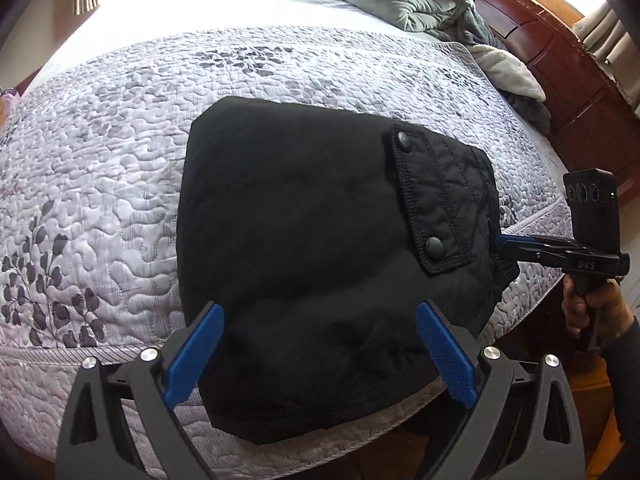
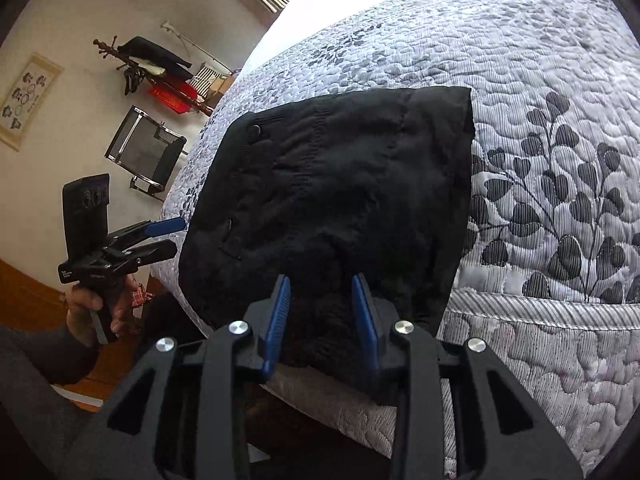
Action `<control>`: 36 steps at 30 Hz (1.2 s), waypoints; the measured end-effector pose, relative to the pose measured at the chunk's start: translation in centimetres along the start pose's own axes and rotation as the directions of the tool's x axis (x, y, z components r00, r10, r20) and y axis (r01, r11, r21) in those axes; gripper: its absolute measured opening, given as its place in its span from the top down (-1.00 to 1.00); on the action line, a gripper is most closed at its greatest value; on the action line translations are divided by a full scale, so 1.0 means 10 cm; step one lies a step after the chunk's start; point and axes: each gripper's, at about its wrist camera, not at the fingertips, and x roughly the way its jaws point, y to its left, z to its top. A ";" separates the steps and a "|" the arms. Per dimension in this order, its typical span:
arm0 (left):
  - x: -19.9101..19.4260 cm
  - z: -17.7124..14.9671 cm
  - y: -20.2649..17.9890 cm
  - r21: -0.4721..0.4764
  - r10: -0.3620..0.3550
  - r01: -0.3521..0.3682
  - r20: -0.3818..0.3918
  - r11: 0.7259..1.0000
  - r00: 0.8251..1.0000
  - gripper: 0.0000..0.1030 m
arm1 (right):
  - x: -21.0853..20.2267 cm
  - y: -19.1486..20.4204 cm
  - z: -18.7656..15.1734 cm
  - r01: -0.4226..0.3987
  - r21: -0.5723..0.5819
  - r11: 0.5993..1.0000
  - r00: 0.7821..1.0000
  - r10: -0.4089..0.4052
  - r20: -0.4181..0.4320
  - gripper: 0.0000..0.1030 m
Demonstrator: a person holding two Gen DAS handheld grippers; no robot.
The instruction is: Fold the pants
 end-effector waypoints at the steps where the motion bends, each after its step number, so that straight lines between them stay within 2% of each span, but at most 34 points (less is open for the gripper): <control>1: 0.03 -0.01 0.02 -0.007 -0.004 0.003 -0.012 1.000 1.000 -0.89 | 0.01 -0.03 -0.01 0.000 0.003 1.000 1.000 0.000 -0.004 0.53; 3: 0.07 -0.02 0.03 -0.009 -0.008 0.008 -0.024 1.000 1.000 -0.89 | 0.03 -0.09 -0.02 0.000 0.007 1.000 1.000 0.000 -0.011 0.59; 5: 0.09 -0.02 0.03 -0.005 -0.003 0.003 -0.029 1.000 1.000 -0.89 | 0.06 -0.15 -0.02 0.000 0.018 1.000 1.000 0.001 -0.017 0.74; 9: 0.09 0.00 0.03 0.000 -0.007 0.007 -0.033 1.000 0.999 -0.89 | 0.04 -0.16 -0.01 -0.004 0.041 0.999 0.999 0.006 -0.032 0.72; 10: 0.08 0.01 0.04 0.000 -0.009 0.009 -0.034 1.000 0.999 -0.89 | 0.01 -0.13 0.00 -0.009 0.043 0.999 0.999 0.010 -0.035 0.58; 11: 0.07 0.01 0.04 -0.001 -0.011 0.011 -0.033 1.000 0.999 -0.89 | -0.03 -0.09 0.02 -0.009 0.043 0.999 0.999 0.011 -0.036 0.31; 12: 0.05 0.02 0.05 -0.003 -0.014 0.014 -0.030 1.000 0.999 -0.89 | -0.07 -0.04 0.05 0.005 0.032 0.999 1.000 -0.004 -0.026 0.13; 13: 0.03 0.03 0.05 -0.002 -0.015 0.015 -0.024 1.000 1.000 -0.89 | -0.14 0.02 0.08 0.027 0.014 1.000 1.000 -0.027 -0.003 -0.20; 14: 0.00 0.03 0.05 0.002 -0.014 0.014 -0.017 1.000 1.000 -0.89 | -0.21 0.07 0.13 0.036 0.002 0.999 0.999 -0.036 0.022 -0.31; 18: -0.07 0.05 0.09 0.018 0.005 -0.004 -0.005 1.000 1.000 -0.89 | -0.36 0.12 0.36 0.025 0.003 1.000 0.995 -0.025 0.097 -0.31; 23: -0.08 0.09 0.19 0.024 0.023 -0.023 0.002 0.999 1.000 -0.89 | -0.22 -0.11 0.68 -0.021 0.065 0.998 0.989 0.011 0.147 -0.31; 27: -0.02 0.13 0.35 -0.007 0.008 -0.008 -0.006 1.000 1.000 -0.89 | 0.03 -0.42 0.77 -0.036 0.147 0.989 0.995 0.022 0.097 -0.25; 30: 0.01 0.15 0.51 -0.049 -0.028 0.027 -0.018 0.998 0.999 -0.89 | 0.09 -0.40 0.76 -0.029 0.147 0.989 0.996 0.017 0.084 -0.23; 35: -0.06 0.24 0.92 -0.114 -0.126 0.126 0.013 0.985 0.992 -0.90 | -0.19 -0.27 0.73 -0.071 0.149 0.986 0.993 0.056 0.103 -0.70; 36: -0.07 0.27 1.02 -0.132 -0.148 0.149 0.013 0.980 0.989 -0.91 | -0.26 -0.24 0.70 -0.071 0.150 0.986 0.993 0.056 0.102 -0.74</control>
